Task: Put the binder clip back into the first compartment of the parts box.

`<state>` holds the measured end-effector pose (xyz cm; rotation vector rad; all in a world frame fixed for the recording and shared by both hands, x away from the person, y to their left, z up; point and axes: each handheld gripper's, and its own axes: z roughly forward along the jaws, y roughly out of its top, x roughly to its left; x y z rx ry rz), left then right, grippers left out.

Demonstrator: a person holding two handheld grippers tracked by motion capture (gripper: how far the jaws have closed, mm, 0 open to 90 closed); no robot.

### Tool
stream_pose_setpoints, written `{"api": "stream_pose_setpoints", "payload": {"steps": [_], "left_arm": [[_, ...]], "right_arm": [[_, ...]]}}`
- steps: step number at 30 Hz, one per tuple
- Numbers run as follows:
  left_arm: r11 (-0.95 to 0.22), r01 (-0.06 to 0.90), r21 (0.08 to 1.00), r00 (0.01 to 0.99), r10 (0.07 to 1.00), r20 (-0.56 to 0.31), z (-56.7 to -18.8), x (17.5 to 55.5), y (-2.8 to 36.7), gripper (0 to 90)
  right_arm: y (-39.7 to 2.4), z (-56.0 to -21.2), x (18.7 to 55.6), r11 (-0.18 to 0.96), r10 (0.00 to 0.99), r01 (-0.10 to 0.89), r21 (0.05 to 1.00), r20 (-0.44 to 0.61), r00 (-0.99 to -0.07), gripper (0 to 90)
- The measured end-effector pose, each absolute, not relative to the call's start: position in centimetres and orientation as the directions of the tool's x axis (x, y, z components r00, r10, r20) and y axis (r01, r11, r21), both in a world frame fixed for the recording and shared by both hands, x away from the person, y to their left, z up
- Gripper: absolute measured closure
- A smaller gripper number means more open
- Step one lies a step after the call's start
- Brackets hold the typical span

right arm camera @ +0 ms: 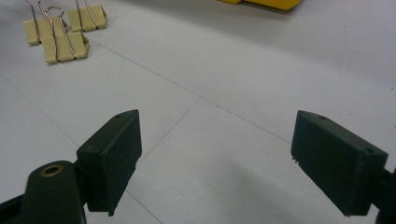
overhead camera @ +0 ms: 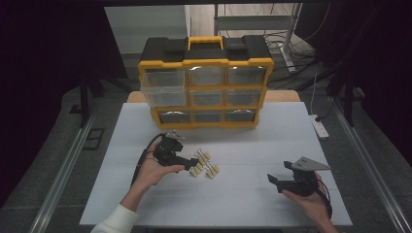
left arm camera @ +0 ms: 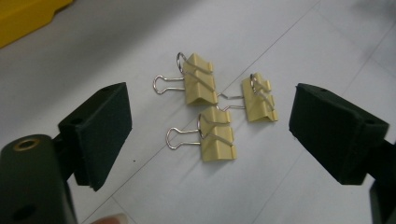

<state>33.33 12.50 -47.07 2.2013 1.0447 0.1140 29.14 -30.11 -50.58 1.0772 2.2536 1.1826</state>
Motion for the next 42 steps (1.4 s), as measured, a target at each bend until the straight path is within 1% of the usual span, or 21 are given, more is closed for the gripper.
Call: {"api": "stream_pose_setpoints", "payload": {"steps": [5, 7, 10, 11, 13, 15, 17, 20, 22, 23, 26, 28, 30, 42], "left_arm": [[-0.464, 0.653, 0.599, 0.684, 0.701, -0.202, -47.9, 33.5, 12.1, 19.2], [-0.466, 0.661, 0.588, 0.682, 0.701, -0.21, -48.3, 33.7, 12.0, 21.9], [-0.473, 0.668, 0.575, 0.683, 0.697, -0.22, -48.8, 33.9, 12.0, 29.1], [-0.476, 0.67, 0.569, 0.683, 0.696, -0.222, -49.1, 34.0, 12.0, 29.1], [-0.477, 0.677, 0.56, 0.682, 0.693, -0.234, -49.5, 34.2, 12.1, 36.1], [-0.471, 0.686, 0.554, 0.675, 0.696, -0.245, -49.9, 34.3, 12.1, 40.8], [-0.472, 0.691, 0.548, 0.675, 0.693, -0.253, -50.2, 34.5, 12.2, 47.5], [-0.475, 0.693, 0.542, 0.679, 0.683, -0.269, -50.4, 34.6, 12.4, 62.3], [-0.471, 0.694, 0.545, 0.685, 0.664, -0.298, -50.4, 34.6, 12.5, 71.6], [-0.47, 0.691, 0.549, 0.689, 0.659, -0.302, -50.3, 34.6, 12.5, 77.9], [-0.458, 0.692, 0.558, 0.697, 0.626, -0.35, -50.1, 34.5, 12.6, 84.0], [-0.454, 0.686, 0.569, 0.702, 0.618, -0.353, -50.0, 34.3, 12.6, 87.3], [-0.451, 0.673, 0.586, 0.702, 0.639, -0.315, -49.6, 34.1, 12.5, 88.8], [-0.38, 0.64, 0.667, 0.715, 0.612, -0.338, -47.8, 33.2, 13.8, 89.0]], "right_arm": [[-30.2, -50.7, 29.2, 0.354, 0.77, 0.458, 0.815, 0.024, -0.638, 16.5], [-30.2, -50.7, 29.2, 0.354, 0.77, 0.459, 0.815, 0.025, -0.638, 16.4], [-30.2, -50.7, 29.2, 0.356, 0.77, 0.46, 0.814, 0.024, -0.638, 16.5], [-30.2, -50.7, 29.2, 0.357, 0.77, 0.459, 0.814, 0.022, -0.638, 16.5], [-30.2, -50.7, 29.2, 0.359, 0.769, 0.458, 0.813, 0.021, -0.639, 16.6], [-30.2, -50.8, 29.2, 0.36, 0.769, 0.458, 0.813, 0.02, -0.639, 16.5], [-30.2, -50.8, 29.2, 0.363, 0.769, 0.458, 0.812, 0.016, -0.639, 16.6], [-30.2, -50.8, 29.2, 0.366, 0.769, 0.457, 0.811, 0.013, -0.639, 16.6], [-30.2, -50.8, 29.2, 0.367, 0.769, 0.457, 0.81, 0.012, -0.639, 16.6], [-30.2, -50.8, 29.2, 0.367, 0.769, 0.457, 0.81, 0.011, -0.639, 16.6], [-30.2, -50.8, 29.2, 0.366, 0.769, 0.456, 0.811, 0.012, -0.639, 16.6], [-30.2, -50.8, 29.1, 0.367, 0.77, 0.456, 0.811, 0.01, -0.638, 16.6], [-30.2, -50.8, 29.1, 0.368, 0.77, 0.456, 0.81, 0.01, -0.638, 16.6], [-30.2, -50.8, 29.1, 0.367, 0.774, 0.457, 0.81, 0.007, -0.633, 16.7]]}}
